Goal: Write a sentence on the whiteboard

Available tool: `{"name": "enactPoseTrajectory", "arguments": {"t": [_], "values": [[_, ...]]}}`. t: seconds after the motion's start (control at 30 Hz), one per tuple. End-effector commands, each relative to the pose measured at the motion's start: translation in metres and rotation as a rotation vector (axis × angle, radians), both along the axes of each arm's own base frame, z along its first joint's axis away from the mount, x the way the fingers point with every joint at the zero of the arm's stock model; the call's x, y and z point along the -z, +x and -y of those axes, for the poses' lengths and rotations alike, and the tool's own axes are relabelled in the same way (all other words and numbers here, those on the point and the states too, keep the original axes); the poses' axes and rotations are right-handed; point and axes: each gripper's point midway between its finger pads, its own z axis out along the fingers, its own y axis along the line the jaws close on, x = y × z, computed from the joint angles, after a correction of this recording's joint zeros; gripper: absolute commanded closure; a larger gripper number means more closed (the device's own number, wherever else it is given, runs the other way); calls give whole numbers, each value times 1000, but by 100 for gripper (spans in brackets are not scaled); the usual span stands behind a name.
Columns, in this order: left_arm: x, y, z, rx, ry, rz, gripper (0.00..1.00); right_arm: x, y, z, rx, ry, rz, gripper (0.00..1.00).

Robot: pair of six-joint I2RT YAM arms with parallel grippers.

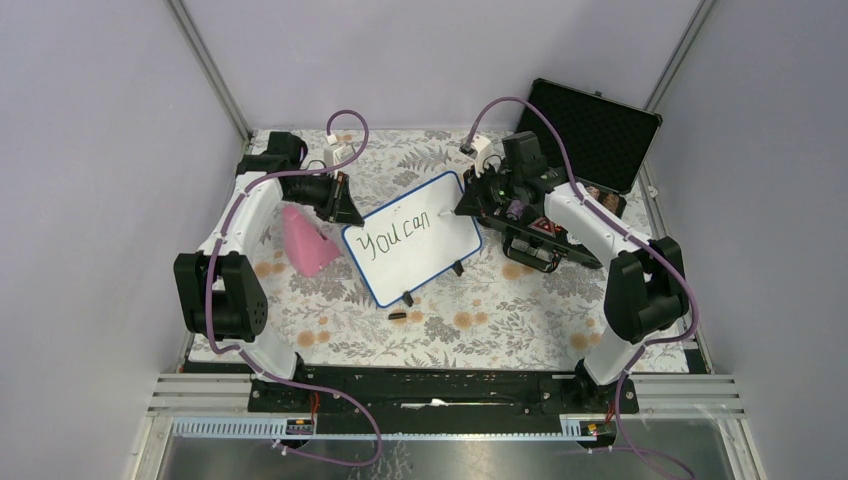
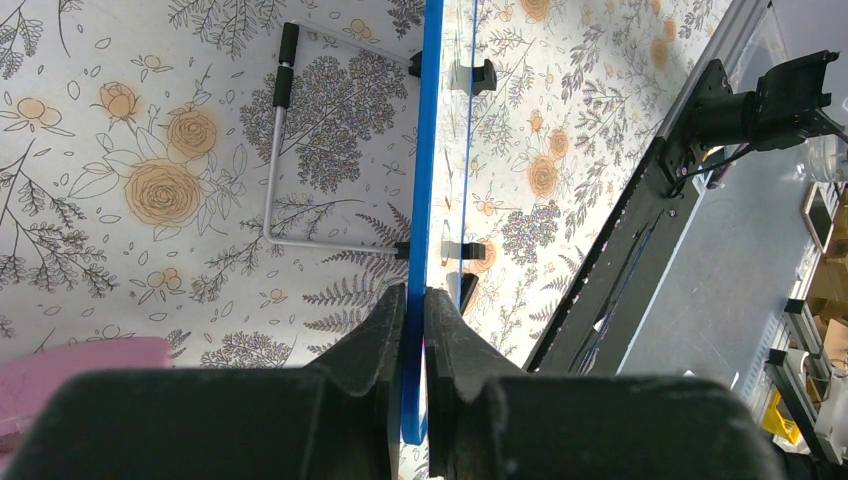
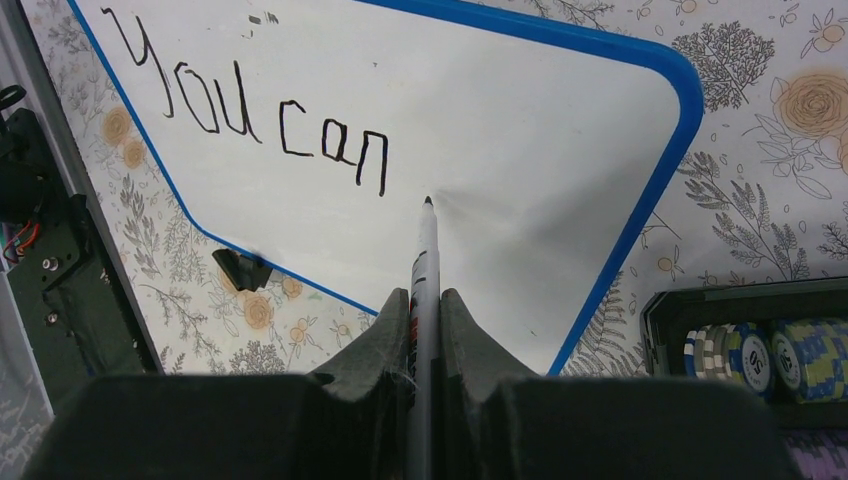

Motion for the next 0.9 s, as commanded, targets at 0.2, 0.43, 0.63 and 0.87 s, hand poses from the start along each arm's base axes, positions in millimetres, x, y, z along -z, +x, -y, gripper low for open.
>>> {"name": "enactPoseTrajectory", "arguments": {"t": [0.2,0.43,0.63,0.87], "values": [[-7,10,0,12,18,66,100,-12,16,-3,6,11,56,100],[-6,10,-1,12,20,67,100,-7,18,-2,11,-3,56,100],[-6,10,-1,13,20,68,100,-2,17,-1,10,-9,47,100],[-5,10,-1,12,28,69,100,1,-2,-4,-21,3,17,100]]}}
